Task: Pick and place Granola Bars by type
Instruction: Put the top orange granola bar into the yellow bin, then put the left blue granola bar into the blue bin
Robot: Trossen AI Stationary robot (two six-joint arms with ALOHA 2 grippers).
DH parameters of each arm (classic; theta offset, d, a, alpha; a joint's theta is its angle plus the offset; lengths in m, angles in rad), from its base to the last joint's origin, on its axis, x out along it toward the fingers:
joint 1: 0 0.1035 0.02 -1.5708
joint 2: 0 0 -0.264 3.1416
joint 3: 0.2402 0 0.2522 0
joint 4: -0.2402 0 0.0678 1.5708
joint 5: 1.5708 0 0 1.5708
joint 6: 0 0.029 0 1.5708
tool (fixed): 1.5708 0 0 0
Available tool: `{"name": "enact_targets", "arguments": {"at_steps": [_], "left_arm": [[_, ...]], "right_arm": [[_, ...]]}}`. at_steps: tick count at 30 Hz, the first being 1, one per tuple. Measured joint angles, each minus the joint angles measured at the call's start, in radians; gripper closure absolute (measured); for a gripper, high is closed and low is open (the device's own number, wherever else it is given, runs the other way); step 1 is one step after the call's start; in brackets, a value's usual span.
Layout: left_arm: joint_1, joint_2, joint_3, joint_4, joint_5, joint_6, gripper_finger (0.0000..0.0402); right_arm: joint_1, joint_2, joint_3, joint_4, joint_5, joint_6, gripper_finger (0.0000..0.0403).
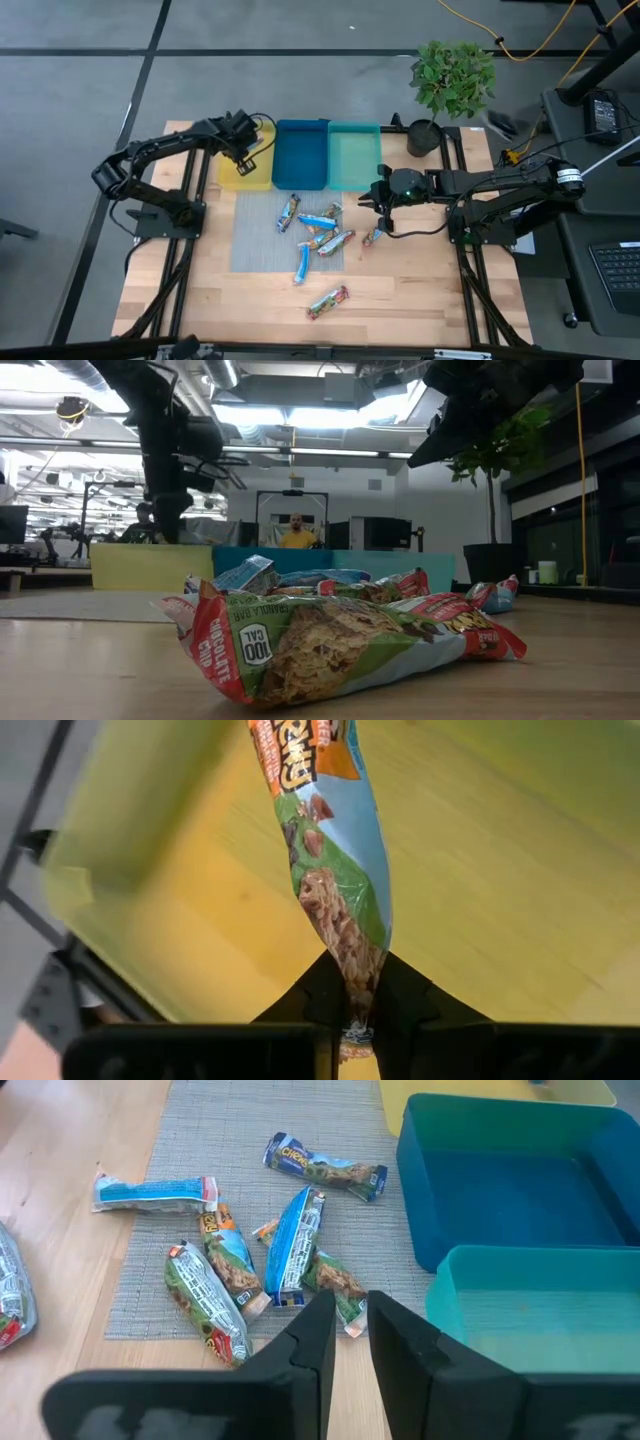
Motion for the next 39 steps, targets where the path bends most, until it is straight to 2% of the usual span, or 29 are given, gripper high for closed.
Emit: {"name": "enact_targets", "arguments": {"at_steps": [6, 18, 24, 32, 39], "left_arm": [[0.0, 0.0, -0.03, 0.003, 0.008, 0.0, 0.0364], [0.0, 0.0, -0.03, 0.044, 0.001, 0.0, 0.0283], [-0.021, -0.02, -0.03, 0.033, 0.0, 0.0, 0.0265], [-0.116, -0.12, -0.03, -0.035, 0.001, -0.008, 0.0269], [-0.237, -0.292, -0.03, -0.075, 0.018, -0.061, 0.0268]], "right_arm": [[0.0, 0.0, 0.0, 0.0, 0.0, 0.0, 0.0336], [0.0, 0.0, 0.0, 0.0, 0.0, -0.002, 0.0336], [0.0, 0.0, 0.0, 0.0, 0.0, -0.002, 0.0336], [0.0, 0.0, 0.0, 0.0, 0.0, -0.002, 0.0336], [0.0, 0.0, 0.0, 0.0, 0.0, -0.001, 0.0336]]}}
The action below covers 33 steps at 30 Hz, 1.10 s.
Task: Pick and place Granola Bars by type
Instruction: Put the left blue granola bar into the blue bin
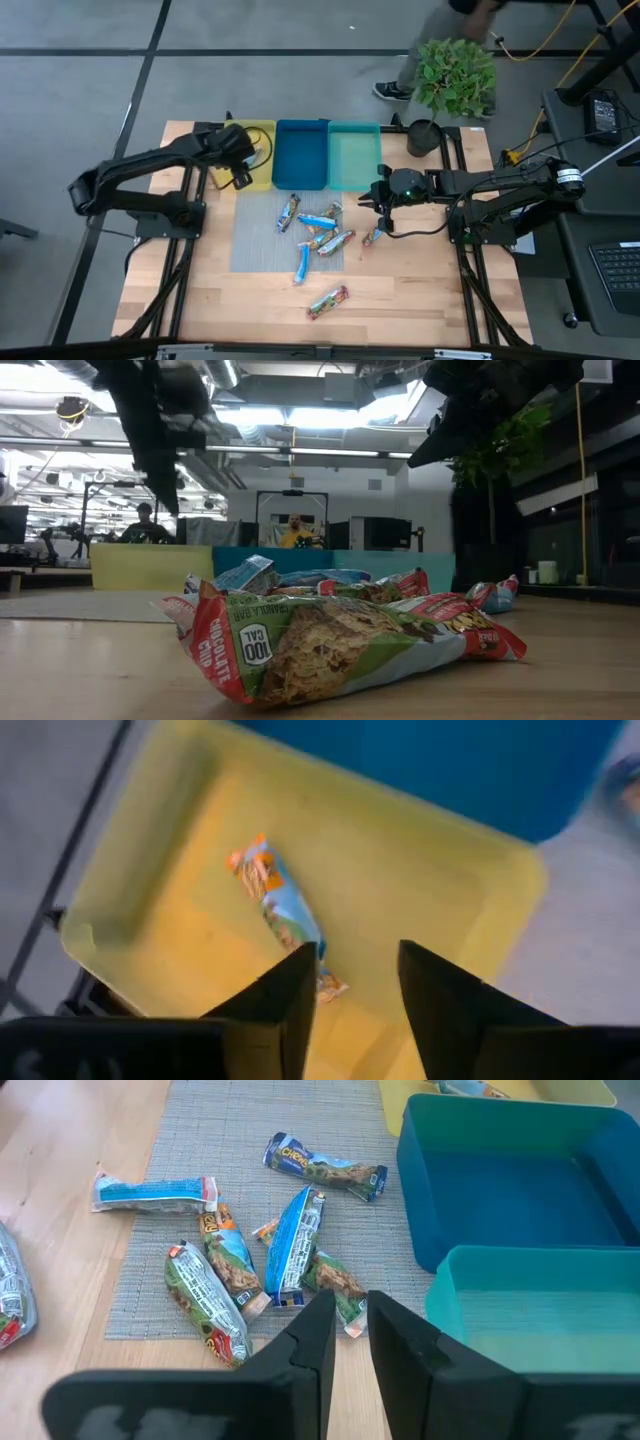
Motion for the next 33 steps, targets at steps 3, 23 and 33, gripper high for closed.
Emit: {"name": "enact_targets", "arguments": {"at_steps": [3, 23, 33], "left_arm": [[-0.057, -0.091, 0.0, 0.0, 0.064, -0.038, 0.0271], [-0.592, -0.11, 0.001, 0.214, 0.104, -0.298, 0.0282], [-0.633, 0.124, 0.001, 0.281, 0.04, -0.29, 0.0286]], "right_arm": [[0.0, 0.0, 0.0, 0.0, 0.0, 0.004, 0.0336], [0.006, 0.001, 0.0, 0.261, 0.002, -0.022, 0.0336], [0.041, 0.008, -0.001, 0.261, 0.002, -0.023, 0.0336]]}}
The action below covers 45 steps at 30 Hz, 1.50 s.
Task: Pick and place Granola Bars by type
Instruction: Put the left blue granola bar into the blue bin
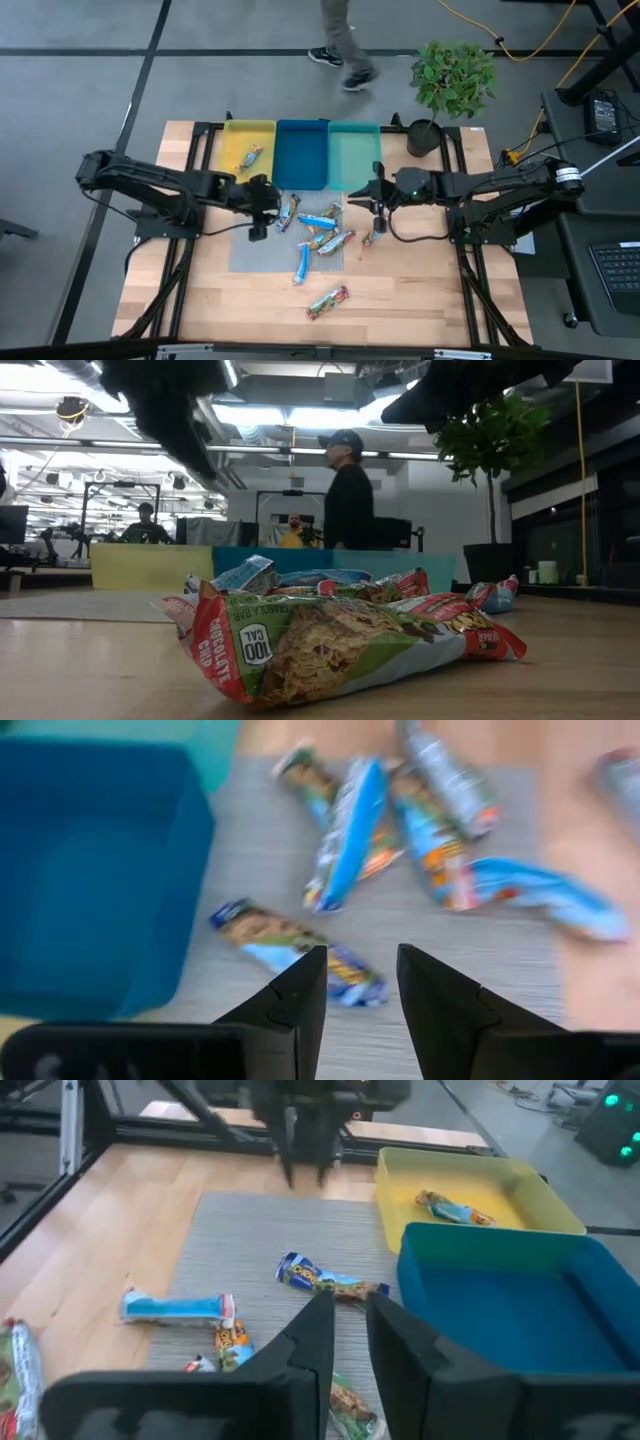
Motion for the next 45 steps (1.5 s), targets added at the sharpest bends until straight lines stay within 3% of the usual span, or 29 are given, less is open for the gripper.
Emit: {"name": "enact_targets", "arguments": {"at_steps": [5, 16, 26, 37, 45], "left_arm": [[0.019, 0.102, 0.0, -0.001, -0.081, 0.0, 0.0286], [0.053, 0.257, 0.0, -0.005, -0.078, -0.026, 0.0286], [0.053, 0.288, 0.0, -0.006, 0.028, -0.025, 0.028], [0.049, 0.288, 0.0, 0.028, 0.09, -0.039, 0.0186], [0.022, 0.296, 0.0, 0.063, 0.042, -0.079, 0.0129]], "right_arm": [[0.015, 0.0, 0.0, 0.0, 0.0, -0.008, 0.0336], [0.028, 0.0, 0.0, 0.016, 0.001, -0.003, 0.0336], [0.028, 0.0, 0.0, 0.031, 0.009, -0.011, 0.0336], [0.028, 0.0, 0.0, 0.031, 0.009, -0.034, 0.0336], [0.028, 0.0, 0.0, 0.031, 0.01, -0.036, 0.0336]]}}
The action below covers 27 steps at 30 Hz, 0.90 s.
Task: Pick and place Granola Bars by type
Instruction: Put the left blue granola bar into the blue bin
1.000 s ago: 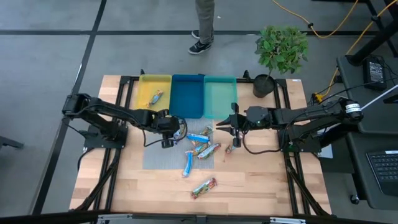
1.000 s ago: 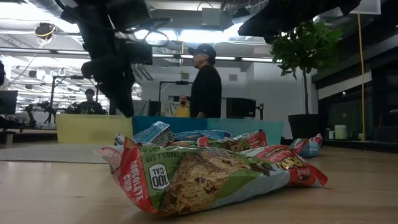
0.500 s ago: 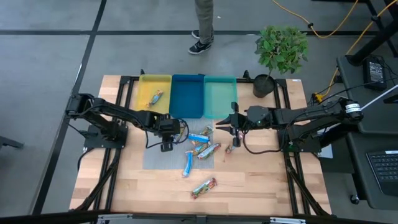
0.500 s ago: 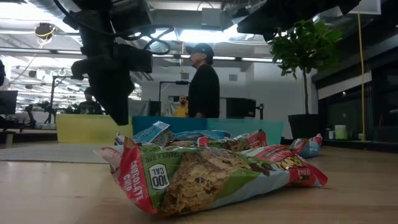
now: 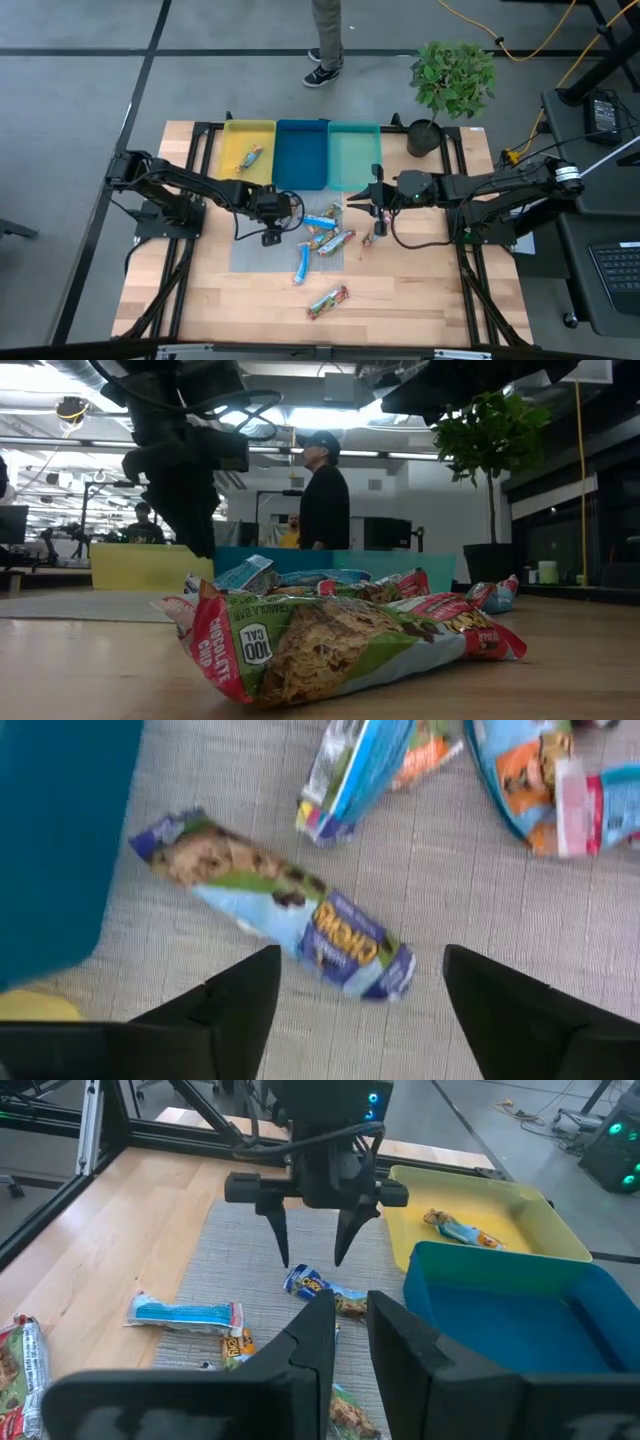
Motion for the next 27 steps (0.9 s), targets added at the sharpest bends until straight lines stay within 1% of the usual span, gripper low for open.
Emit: {"name": "enact_targets", "arguments": {"at_steps": [3, 5, 7, 10, 12, 20, 23, 27], "left_arm": [[-0.019, 0.031, 0.0, 0.046, -0.038, 0.0, 0.0118], [-0.027, 0.073, 0.0, 0.082, -0.042, 0.0, 0.0114], [-0.032, 0.115, -0.001, 0.086, -0.051, 0.0, 0.0114], [-0.03, 0.166, 0.0, 0.072, -0.102, -0.002, 0.0114], [-0.025, 0.185, 0.004, 0.063, -0.118, -0.014, 0.0113], [-0.011, 0.188, 0.003, 0.056, -0.098, -0.016, 0.0115], [-0.011, 0.181, 0.002, 0.059, -0.097, -0.017, 0.0125], [-0.011, 0.181, 0.001, 0.062, -0.101, -0.024, 0.0158]], "right_arm": [[0.0, 0.0, 0.0, 0.0, 0.0, 0.0, 0.0336], [0.0, 0.0, 0.0, 0.001, 0.0, 0.0, 0.0336], [0.0, 0.0, 0.001, 0.004, 0.0, 0.0, 0.0336], [0.0, 0.0, 0.001, 0.005, 0.0, 0.0, 0.0336], [0.0, 0.0, 0.001, 0.005, 0.0, 0.0, 0.0336], [0.0, 0.0, 0.001, 0.008, 0.0, -0.004, 0.0336], [0.0, 0.0, 0.001, 0.008, 0.0, -0.004, 0.0336], [0.0, 0.0, 0.001, 0.009, 0.0, -0.004, 0.0336]]}}
